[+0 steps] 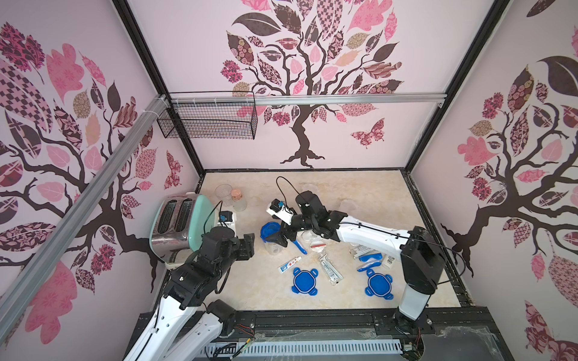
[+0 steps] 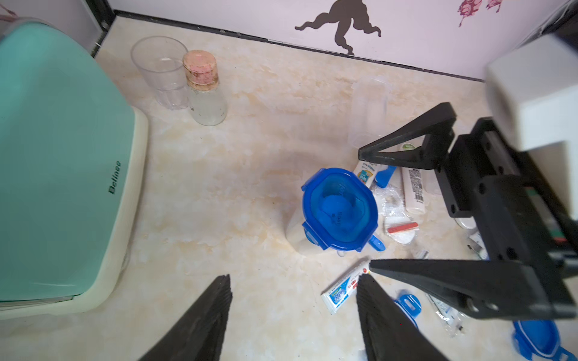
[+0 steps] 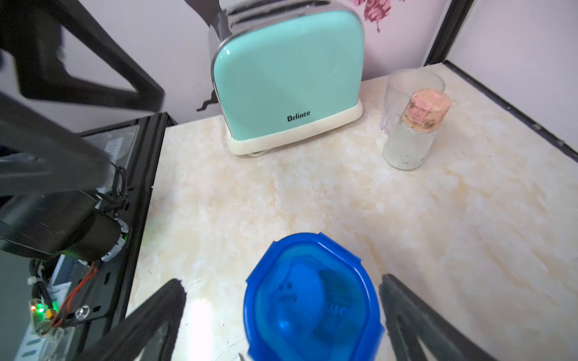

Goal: Take out toiletry kits
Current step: Move the container to the center of the board, then unfasten the latch on the container.

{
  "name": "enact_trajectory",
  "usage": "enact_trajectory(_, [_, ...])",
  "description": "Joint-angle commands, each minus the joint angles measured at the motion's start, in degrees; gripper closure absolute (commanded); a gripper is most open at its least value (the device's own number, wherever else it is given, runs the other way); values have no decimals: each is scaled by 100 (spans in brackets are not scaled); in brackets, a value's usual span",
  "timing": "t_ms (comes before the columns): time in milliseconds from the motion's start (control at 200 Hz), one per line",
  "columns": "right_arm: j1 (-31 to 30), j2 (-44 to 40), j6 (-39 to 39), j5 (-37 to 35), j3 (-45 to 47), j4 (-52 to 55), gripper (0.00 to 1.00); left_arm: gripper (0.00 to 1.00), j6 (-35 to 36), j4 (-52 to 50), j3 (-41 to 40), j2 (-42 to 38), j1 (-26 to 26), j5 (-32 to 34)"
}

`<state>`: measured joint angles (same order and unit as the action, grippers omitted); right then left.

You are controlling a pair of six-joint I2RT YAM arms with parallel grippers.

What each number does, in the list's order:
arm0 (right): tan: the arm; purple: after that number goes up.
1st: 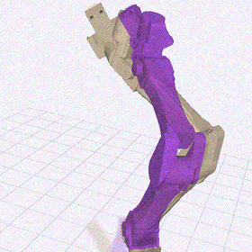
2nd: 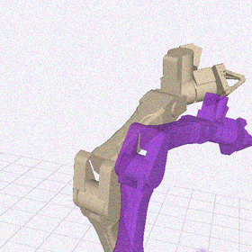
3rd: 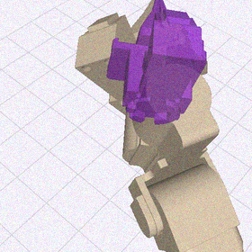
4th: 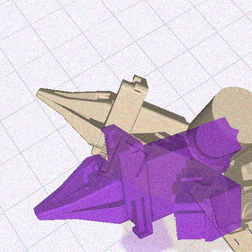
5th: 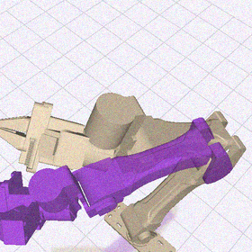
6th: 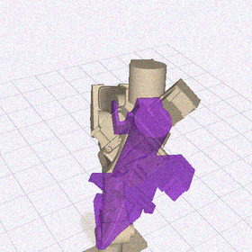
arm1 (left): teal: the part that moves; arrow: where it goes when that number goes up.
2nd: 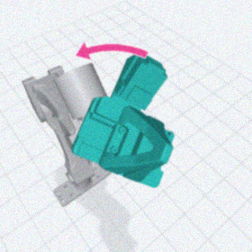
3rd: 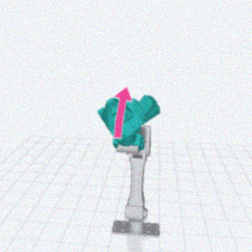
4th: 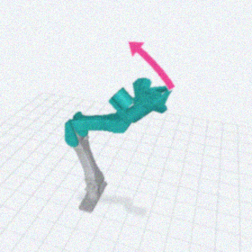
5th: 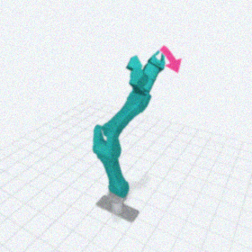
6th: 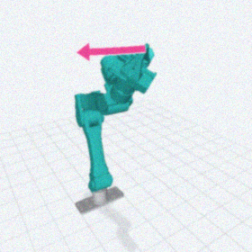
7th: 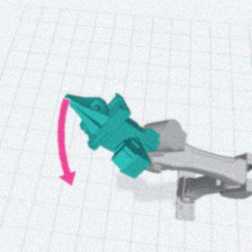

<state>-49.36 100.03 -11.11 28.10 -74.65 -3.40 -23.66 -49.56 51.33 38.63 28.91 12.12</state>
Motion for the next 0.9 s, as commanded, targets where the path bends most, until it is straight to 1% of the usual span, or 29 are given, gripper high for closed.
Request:
enact_trajectory(0, [247, -638, 687, 6, 640, -503, 0, 39, -135, 443, 114, 353, -23, -594])
enact_trajectory(65, [544, -954, 1228, 125, 1134, -933, 0, 43, -258, 792, 94, 566, -66, -869])
enact_trajectory(110, [774, -1088, 1715, 254, 1451, -1231, 0, 47, -376, 1108, 57, 733, -186, -1248])
enact_trajectory(170, [1060, -1171, 2388, 427, 1807, -1574, 0, 53, -661, 1652, -30, 998, -497, -2043])
enact_trajectory(220, [1234, -1171, 2841, 649, 1999, -1727, 0, 57, -988, 2255, -191, 1218, -805, -2858])
enact_trajectory(280, [1308, -1127, 3157, 899, 2119, -1704, 0, 61, -1491, 3152, -492, 1431, -1090, -3651])
enact_trajectory(330, [1307, -1072, 3265, 1127, 2182, -1603, 1, 64, -1839, 3715, -737, 1597, -1207, -4028])
enact_trajectory(390, [1312, -1038, 3420, 1437, 2304, -1604, 3, 67, -1981, 4130, -889, 1764, -1212, -4163])
enact_trajectory(505, [1304, -969, 3762, 1952, 2642, -2132, 6, 74, -2254, 4508, -1160, 2048, -1220, -4269])
enact_trajectory(580, [1290, -853, 3937, 2245, 2699, -2433, 8, 75, -2396, 4744, -1366, 2097, -1221, -4284])
enact_trajectory(690, [1161, -593, 3961, 2466, 2587, -2623, 10, 78, -2365, 4660, -1446, 2107, -1229, -4132])
enact_trajectory(895, [926, -222, 3995, 2666, 2397, -2949, 12, 82, -2406, 4786, -1604, 2256, -1308, -4152])
